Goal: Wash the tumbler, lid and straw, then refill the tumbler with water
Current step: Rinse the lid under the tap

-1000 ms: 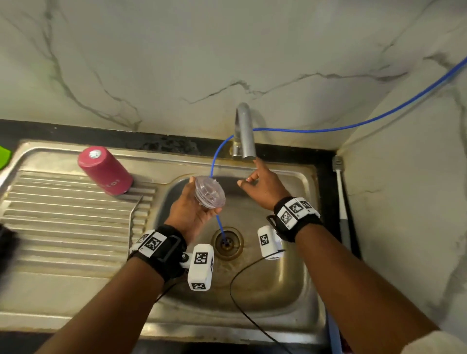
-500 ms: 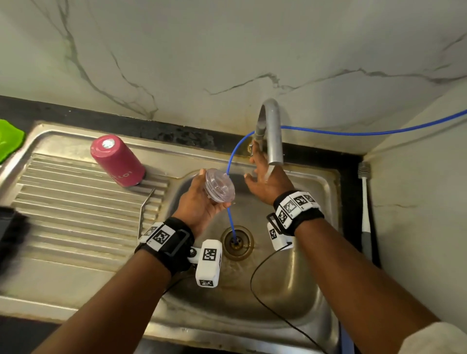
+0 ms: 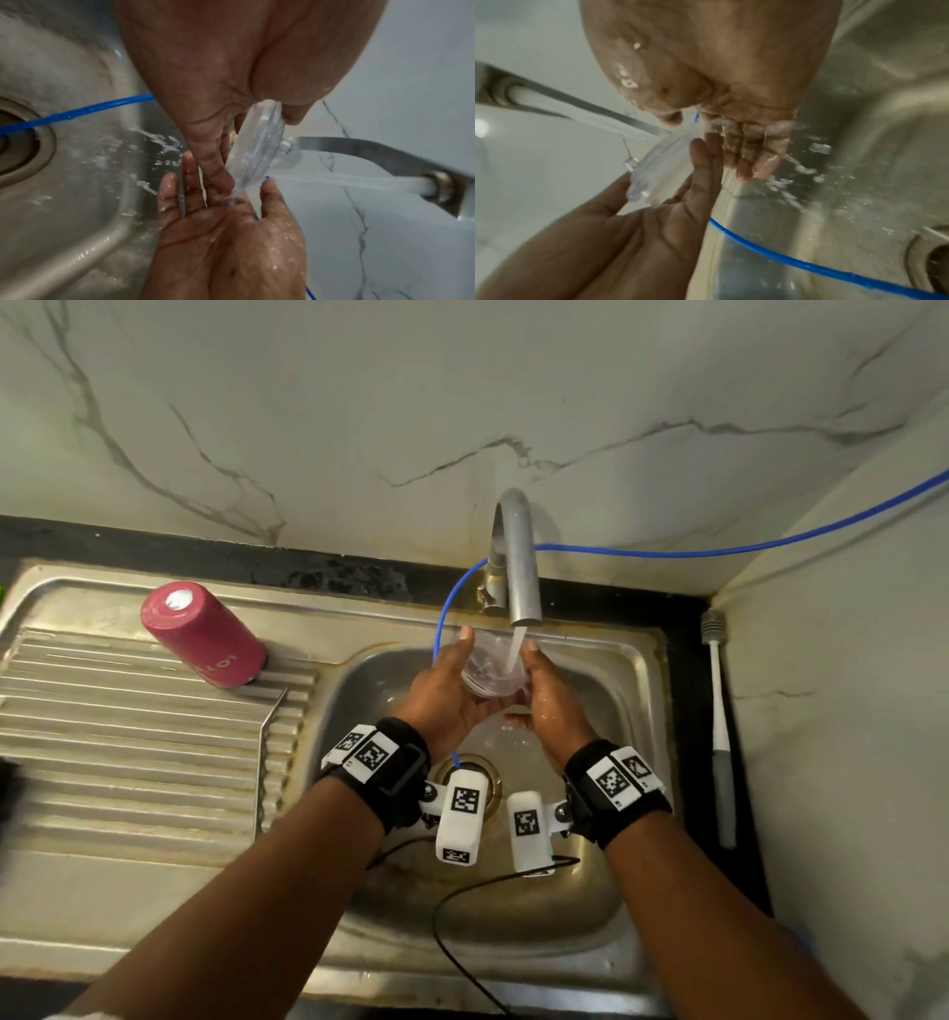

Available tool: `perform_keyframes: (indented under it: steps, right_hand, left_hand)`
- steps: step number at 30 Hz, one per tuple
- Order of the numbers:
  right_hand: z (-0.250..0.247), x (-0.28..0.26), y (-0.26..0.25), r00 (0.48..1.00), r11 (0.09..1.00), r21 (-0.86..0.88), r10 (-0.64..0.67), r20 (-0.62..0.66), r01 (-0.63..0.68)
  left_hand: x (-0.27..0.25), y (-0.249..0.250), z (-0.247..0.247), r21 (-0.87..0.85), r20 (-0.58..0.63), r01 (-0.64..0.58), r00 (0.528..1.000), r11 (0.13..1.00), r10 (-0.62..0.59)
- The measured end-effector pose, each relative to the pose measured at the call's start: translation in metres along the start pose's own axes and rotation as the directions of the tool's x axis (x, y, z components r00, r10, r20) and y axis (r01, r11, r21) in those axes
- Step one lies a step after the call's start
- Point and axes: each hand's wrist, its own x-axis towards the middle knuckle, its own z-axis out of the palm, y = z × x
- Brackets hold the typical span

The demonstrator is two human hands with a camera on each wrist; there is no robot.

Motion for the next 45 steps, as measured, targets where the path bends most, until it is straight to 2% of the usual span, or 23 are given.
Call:
perform_keyframes:
  steps: [2, 5, 8, 12, 14, 18, 23, 26, 30, 34, 39, 45]
  right_hand:
    - [-0.005, 0.0, -0.002, 0.999, 0.996, 0.081, 0.036, 0.002, -0.036]
    - [-0.009, 0.0, -0.008, 1.0, 0.999, 0.05, 0.019, -0.016, -0.018]
    - [-0.011, 0.001, -0.01, 0.998, 0.998, 0.053, 0.041, -0.045, -0.038]
    - [-0.011, 0.0, -0.02, 0.99, 0.974, 0.185, 0.138, -0.02, -0.132]
    - [-0.008, -0.002, -0.022, 0.993, 0.972, 0.205, 0.121, 0.001, -0.118]
    - [-0.001, -0.003, -0.02, 0.999, 0.991, 0.131, 0.032, -0.013, -0.03]
    - [0.006, -0.005, -0.021, 0.998, 0.997, 0.058, -0.059, 0.008, 0.058]
    - [0.007, -0.008, -0.017, 0.998, 0.997, 0.053, -0.061, -0.018, 0.061]
    - [0.002, -0.009, -0.019, 0.998, 0.992, 0.129, -0.005, -0.068, 0.014]
    - [0.003, -0.006, -0.018, 0.998, 0.984, 0.17, 0.061, -0.026, -0.055]
    - [0.005, -0.007, -0.02, 0.998, 0.983, 0.175, 0.056, -0.014, -0.053]
    - [0.006, -0.012, -0.015, 0.999, 0.979, 0.201, -0.031, -0.021, 0.034]
  left_hand:
    - [0.002, -0.002, 0.007, 0.039, 0.003, 0.015, 1.0, 0.999, -0.015]
    - [0.002, -0.002, 0.016, 0.116, 0.023, 0.016, 1.0, 0.993, -0.019]
    - [0.003, -0.004, 0.021, 0.22, 0.062, -0.032, 0.998, 0.975, 0.019]
    - [0.001, -0.007, 0.017, 0.335, 0.182, -0.136, 0.98, 0.932, 0.078]
    - [0.001, -0.005, 0.01, 0.309, 0.176, -0.144, 0.98, 0.94, 0.092]
    - [0.001, 0.001, -0.002, 0.192, 0.061, -0.157, 0.987, 0.969, 0.148]
    - [0.0, -0.006, -0.004, 0.116, 0.019, -0.149, 0.989, 0.982, 0.148]
    - [0.001, -0.012, -0.004, 0.25, 0.026, -0.176, 0.984, 0.952, 0.175]
    - [-0.001, -0.013, -0.005, 0.453, 0.149, -0.272, 0.962, 0.849, 0.228]
    - [-0.007, -0.009, -0.01, 0.434, 0.136, -0.349, 0.937, 0.83, 0.323]
    - [-0.009, -0.006, -0.01, 0.406, -0.004, -0.36, 0.918, 0.84, 0.396]
    - [-0.009, -0.006, -0.011, 0.234, -0.012, -0.266, 0.961, 0.935, 0.276]
